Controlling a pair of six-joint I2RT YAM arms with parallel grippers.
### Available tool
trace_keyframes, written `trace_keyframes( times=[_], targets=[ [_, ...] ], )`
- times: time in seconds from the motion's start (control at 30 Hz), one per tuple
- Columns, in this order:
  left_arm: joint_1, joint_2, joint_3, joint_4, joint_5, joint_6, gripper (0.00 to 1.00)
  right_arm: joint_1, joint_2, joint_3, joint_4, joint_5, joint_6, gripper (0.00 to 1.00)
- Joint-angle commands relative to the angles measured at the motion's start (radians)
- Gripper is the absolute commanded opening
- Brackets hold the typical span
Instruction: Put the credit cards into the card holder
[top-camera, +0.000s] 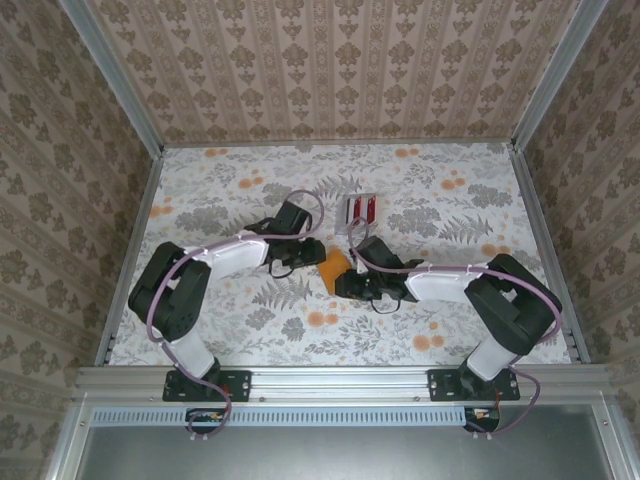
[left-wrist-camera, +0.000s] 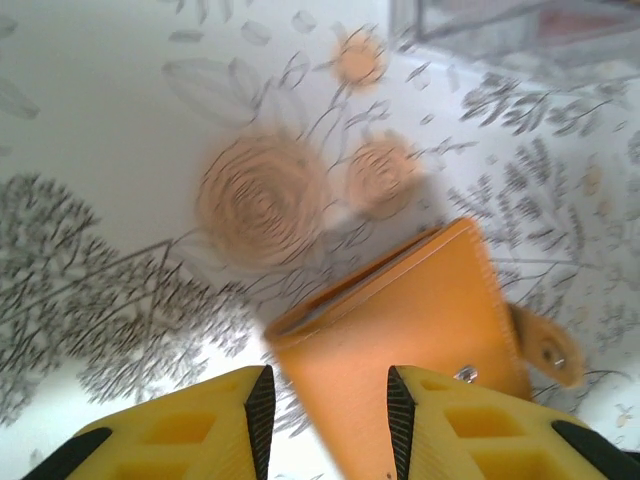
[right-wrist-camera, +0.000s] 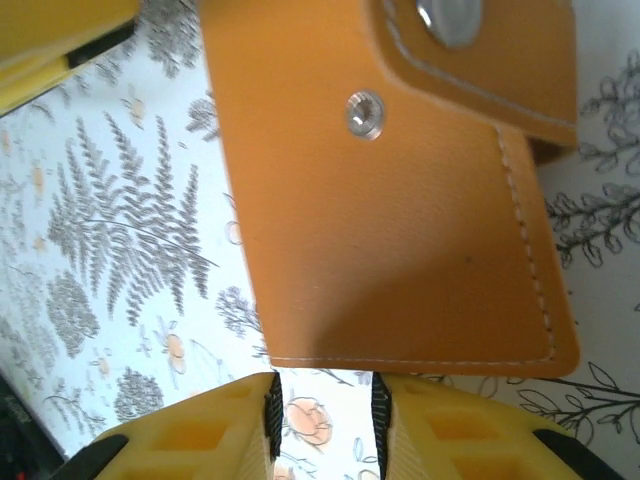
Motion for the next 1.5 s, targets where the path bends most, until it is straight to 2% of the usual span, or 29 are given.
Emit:
trace_keyframes(
  times=[0.0,0.1,0.17,0.33,0.43,0.67,1.03,1.27,1.47],
  targets=[
    [0.0,0.011,0.047,0.007,0.027,0.036,0.38,-0.043,-0.144,0.056,-0.149,0.01,-0.066,0.33],
    [-0.002,-0.027,0.045,-0.007,0.041,0.049,0.39,-0.116,-0.246,0.081,-0.261,0.019,-0.128,0.34],
    [-0.012,-0.058,0.031,-0.026,0.043,0.046,0.4,-0.179,-0.259,0.095,-0.305,0.02,-0.171,0.34],
    [-0.055,-0.125,-0.028,-0.072,0.011,0.02,0.4,-0.25,-0.131,0.158,-0.323,-0.042,-0.232,0.34],
    [-0.073,-0.124,-0.057,-0.065,0.009,-0.008,0.4,-0.241,-0.043,0.208,-0.297,-0.101,-0.234,0.37],
    [-0.065,-0.018,-0.039,-0.02,0.004,-0.028,0.4,-0.199,0.075,0.3,-0.346,-0.126,-0.278,0.4],
    [-0.039,0.084,0.045,-0.01,0.024,0.012,0.4,-0.103,0.173,0.484,-0.576,0.101,-0.382,0.34],
    [-0.032,0.065,0.011,0.005,0.023,0.008,0.4,-0.101,0.206,0.536,-0.648,0.184,-0.4,0.29],
    [-0.032,0.074,0.01,0.016,0.031,0.005,0.4,-0.09,0.216,0.553,-0.671,0.19,-0.41,0.29]
  ],
)
